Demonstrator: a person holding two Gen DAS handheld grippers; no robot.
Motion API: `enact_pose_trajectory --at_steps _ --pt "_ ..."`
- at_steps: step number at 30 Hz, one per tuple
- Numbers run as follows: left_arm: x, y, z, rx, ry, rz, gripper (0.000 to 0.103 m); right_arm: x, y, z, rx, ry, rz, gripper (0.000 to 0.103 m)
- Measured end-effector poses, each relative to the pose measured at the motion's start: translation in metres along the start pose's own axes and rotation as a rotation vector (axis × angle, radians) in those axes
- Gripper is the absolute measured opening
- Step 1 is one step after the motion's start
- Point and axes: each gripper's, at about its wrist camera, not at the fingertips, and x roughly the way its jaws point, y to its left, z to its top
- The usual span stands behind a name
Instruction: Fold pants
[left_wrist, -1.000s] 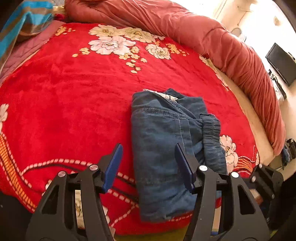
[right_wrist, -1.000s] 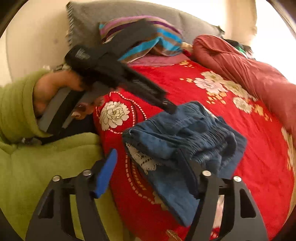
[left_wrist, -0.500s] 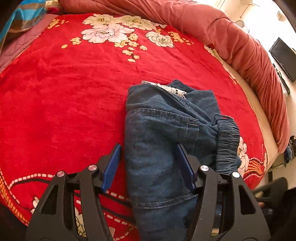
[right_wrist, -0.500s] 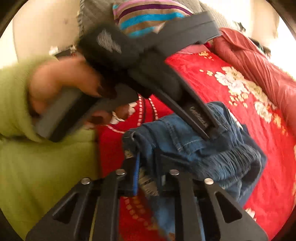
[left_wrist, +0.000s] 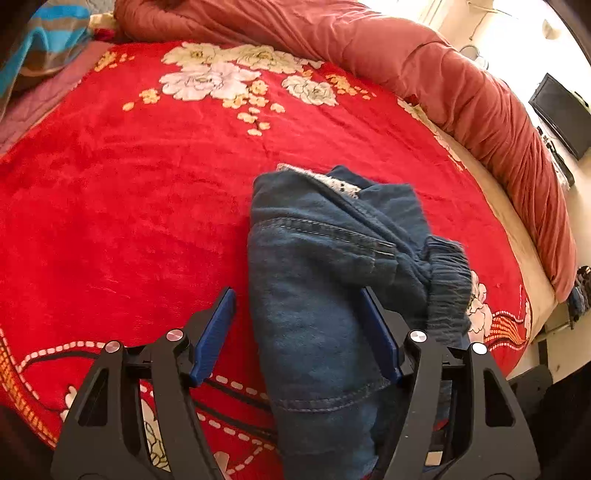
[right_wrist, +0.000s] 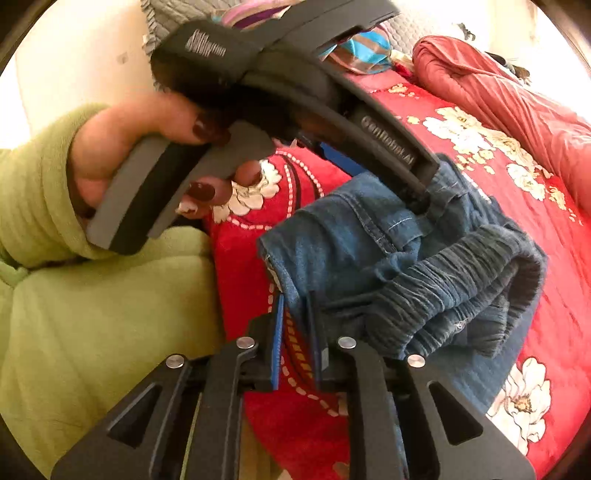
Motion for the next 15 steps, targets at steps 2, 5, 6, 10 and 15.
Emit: enact_pose_trajectory --at_steps 2,5,6,10,15 --pt "-0.005 -0.003 -0.001 0.008 -0.013 0.004 0.063 -0.006 -0.006 0.002 0.016 -0.018 0.003 0.019" --pt "-0.011 -0.005 -0.003 0.017 -0.028 0.011 0.063 -0.020 -0.006 0.003 0.032 -0.045 -0.002 0.027" --pt "-0.013 -0.006 -0.003 0.017 -0.032 0.010 0.064 -0.024 -0.005 0.003 0.032 -0.051 -0.010 0.030" --pt "-0.019 -0.007 -0.003 0.014 -0.047 0.006 0.064 -0.035 -0.004 0.000 0.052 -0.065 -0.025 0.034" --pt "-0.026 -0.010 -0.004 0.019 -0.062 0.012 0.068 -0.047 -0.012 -0.001 0.092 -0.096 -0.028 0.049"
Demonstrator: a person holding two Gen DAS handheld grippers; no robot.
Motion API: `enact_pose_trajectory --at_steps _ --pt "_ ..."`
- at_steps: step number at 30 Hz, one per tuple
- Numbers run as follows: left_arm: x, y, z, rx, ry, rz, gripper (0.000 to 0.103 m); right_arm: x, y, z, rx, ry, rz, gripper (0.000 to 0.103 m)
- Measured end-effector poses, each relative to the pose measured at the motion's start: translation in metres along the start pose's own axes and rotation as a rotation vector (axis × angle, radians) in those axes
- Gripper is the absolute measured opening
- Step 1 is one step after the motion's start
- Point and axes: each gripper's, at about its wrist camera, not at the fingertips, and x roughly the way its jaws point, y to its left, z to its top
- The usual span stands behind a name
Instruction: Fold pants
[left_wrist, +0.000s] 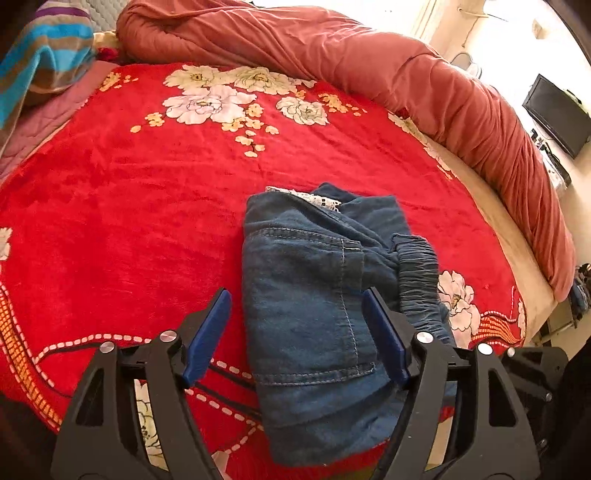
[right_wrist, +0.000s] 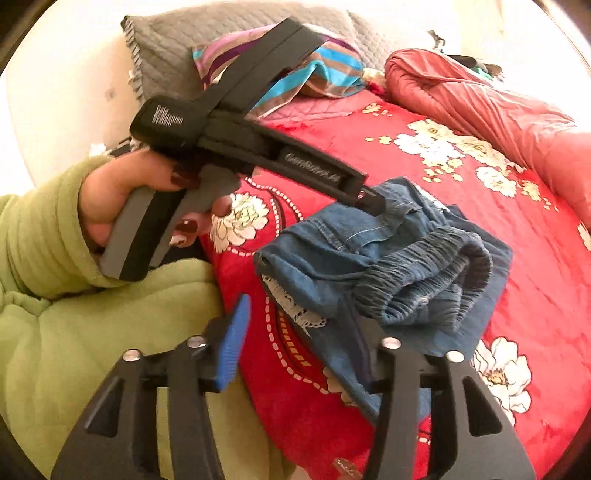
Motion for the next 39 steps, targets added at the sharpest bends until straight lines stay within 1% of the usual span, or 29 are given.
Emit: enact_pose_trajectory --at_steps 2,7,9,11,14,16,17,18,20,21,22,29,35,39 --pt "-0.003 -0.001 0.000 0.002 -0.008 0.003 0.069 -0.006 -0.001 0.000 0.005 -0.013 -0.007 0.050" --pt "-0.012 -0.004 -0.001 0.005 -0.032 0.014 0.071 -0.025 -0.007 0.003 0.032 -0.057 -0.049 0.059" --pt "-0.016 -0.003 -0.002 0.006 -0.043 0.020 0.073 -0.031 -0.012 0.004 0.052 -0.080 -0.062 0.066" --pt "-0.019 -0.003 -0.003 0.006 -0.052 0.025 0.074 -0.037 -0.016 0.005 0.074 -0.103 -0.083 0.070" --pt "-0.025 -0.004 -0.004 0.012 -0.071 0.043 0.079 -0.046 -0.024 0.006 0.107 -0.133 -0.121 0.078" --pt "-0.031 -0.006 -0.005 0.026 -0.090 0.067 0.080 -0.052 -0.029 0.007 0.121 -0.148 -0.145 0.081" --pt "-0.033 -0.007 -0.006 0.031 -0.096 0.076 0.082 -0.054 -0.031 0.007 0.128 -0.155 -0.156 0.085" --pt "-0.036 -0.008 -0.006 0.037 -0.107 0.084 0.083 -0.056 -0.035 0.006 0.139 -0.162 -0.170 0.086" --pt "-0.042 -0.010 -0.007 0.045 -0.122 0.094 0.088 -0.061 -0.040 0.006 0.153 -0.174 -0.195 0.086" --pt "-0.044 -0.011 -0.007 0.049 -0.128 0.097 0.088 -0.063 -0.042 0.005 0.160 -0.180 -0.204 0.092" --pt "-0.048 -0.013 -0.008 0.055 -0.137 0.101 0.088 -0.065 -0.044 0.005 0.168 -0.185 -0.212 0.093" --pt "-0.062 -0.016 -0.011 0.072 -0.166 0.118 0.089 -0.075 -0.056 0.004 0.210 -0.220 -0.259 0.093" --pt "-0.063 -0.014 -0.014 0.069 -0.168 0.136 0.089 -0.076 -0.064 0.003 0.248 -0.222 -0.294 0.093" --pt "-0.060 -0.012 -0.014 0.065 -0.165 0.141 0.089 -0.076 -0.068 0.001 0.271 -0.221 -0.300 0.093"
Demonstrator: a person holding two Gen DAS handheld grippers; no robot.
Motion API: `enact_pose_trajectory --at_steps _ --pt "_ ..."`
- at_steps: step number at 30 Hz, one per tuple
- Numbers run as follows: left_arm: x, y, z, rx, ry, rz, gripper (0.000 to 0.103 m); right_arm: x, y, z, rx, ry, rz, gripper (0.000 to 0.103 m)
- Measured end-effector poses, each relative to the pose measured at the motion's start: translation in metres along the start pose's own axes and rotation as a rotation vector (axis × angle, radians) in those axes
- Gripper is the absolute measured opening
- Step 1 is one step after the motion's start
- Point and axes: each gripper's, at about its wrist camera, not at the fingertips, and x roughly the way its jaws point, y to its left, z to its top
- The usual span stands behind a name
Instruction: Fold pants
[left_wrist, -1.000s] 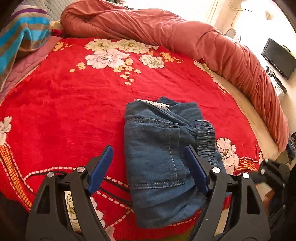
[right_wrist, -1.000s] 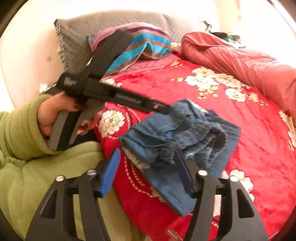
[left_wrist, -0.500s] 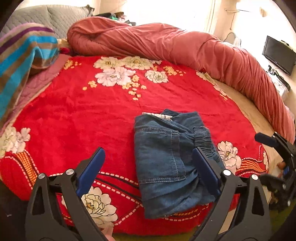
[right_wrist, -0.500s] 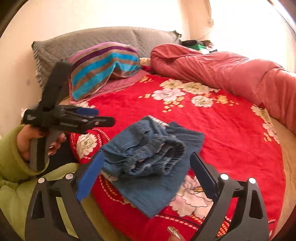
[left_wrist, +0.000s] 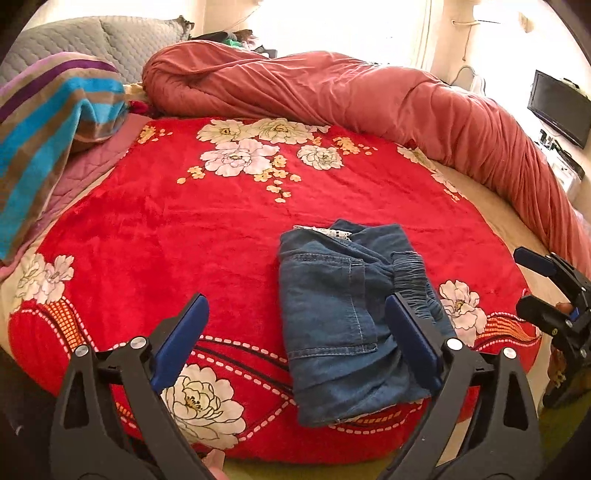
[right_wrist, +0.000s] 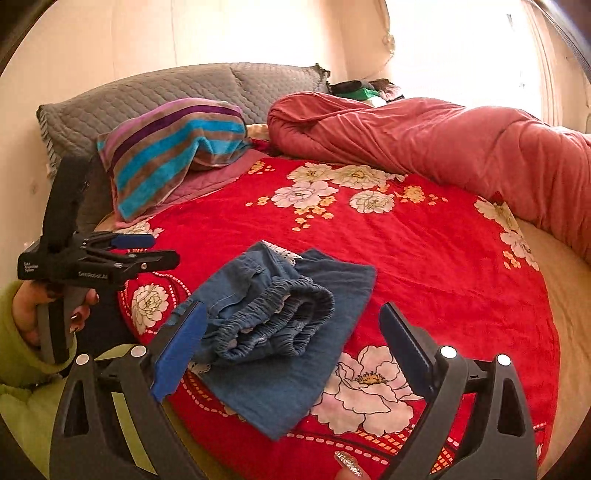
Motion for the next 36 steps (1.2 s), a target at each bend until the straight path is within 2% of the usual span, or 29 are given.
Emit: enact_pose_trajectory --at_steps 7,13,25,27,30,36 --pt "0.009 0.003 -0.003 -0.007 0.022 0.005 0.089 0.011 -0.007 -0.004 0.031 0.030 -0.024 0.093" --pt "0.021 0.008 -0.009 -0.021 0.053 0.006 0.089 0.031 -0.021 -0.011 0.112 0.081 -0.062 0.093" --pt "0.051 0.014 -0.016 -0.049 0.126 -0.025 0.089 0.078 -0.037 -0.026 0.229 0.213 -0.040 0.093" --pt "0.056 0.014 -0.017 -0.048 0.137 -0.030 0.089 0.084 -0.040 -0.026 0.249 0.223 -0.022 0.090" --pt "0.065 0.012 -0.016 -0.047 0.151 -0.045 0.089 0.094 -0.042 -0.026 0.258 0.242 -0.008 0.078" --pt "0.085 0.003 -0.017 -0.028 0.191 -0.074 0.089 0.113 -0.044 -0.031 0.284 0.299 0.042 0.075"
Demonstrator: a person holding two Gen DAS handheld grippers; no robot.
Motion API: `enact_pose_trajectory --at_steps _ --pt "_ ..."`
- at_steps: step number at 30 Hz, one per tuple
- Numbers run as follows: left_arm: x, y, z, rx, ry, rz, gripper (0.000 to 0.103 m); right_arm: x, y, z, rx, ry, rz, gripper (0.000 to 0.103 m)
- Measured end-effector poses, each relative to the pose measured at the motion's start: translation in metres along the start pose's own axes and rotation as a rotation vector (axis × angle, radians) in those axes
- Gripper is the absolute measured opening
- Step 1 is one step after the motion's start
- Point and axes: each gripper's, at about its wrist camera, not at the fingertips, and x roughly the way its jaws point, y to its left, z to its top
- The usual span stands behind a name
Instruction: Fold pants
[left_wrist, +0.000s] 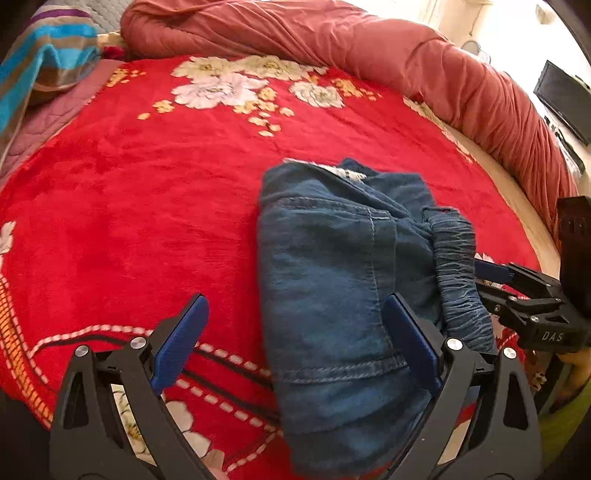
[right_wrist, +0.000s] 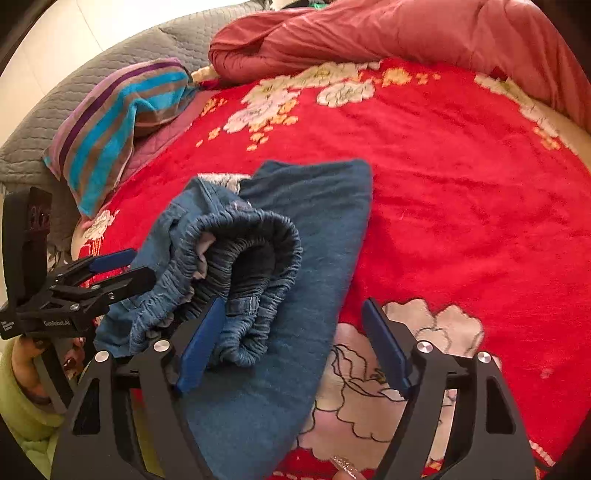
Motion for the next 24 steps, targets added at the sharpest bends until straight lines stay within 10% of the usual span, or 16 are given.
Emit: enact_pose_trajectory --at_steps 11,17,24 --pt "0.018 -0.009 0.004 0.001 0.033 -0.061 0.063 0.020 -0.001 0.007 -0.028 0.018 0.048 0.076" --pt "0.013 -0.014 0.008 -0.001 0.016 -0.089 0.043 0.019 0.013 0.012 -0.095 -0.014 0.093 0.035" --pt "-0.003 -0.011 0.027 -0.028 -0.040 -0.102 0.036 -0.002 0.033 0.038 -0.175 -0.113 0.112 0.030"
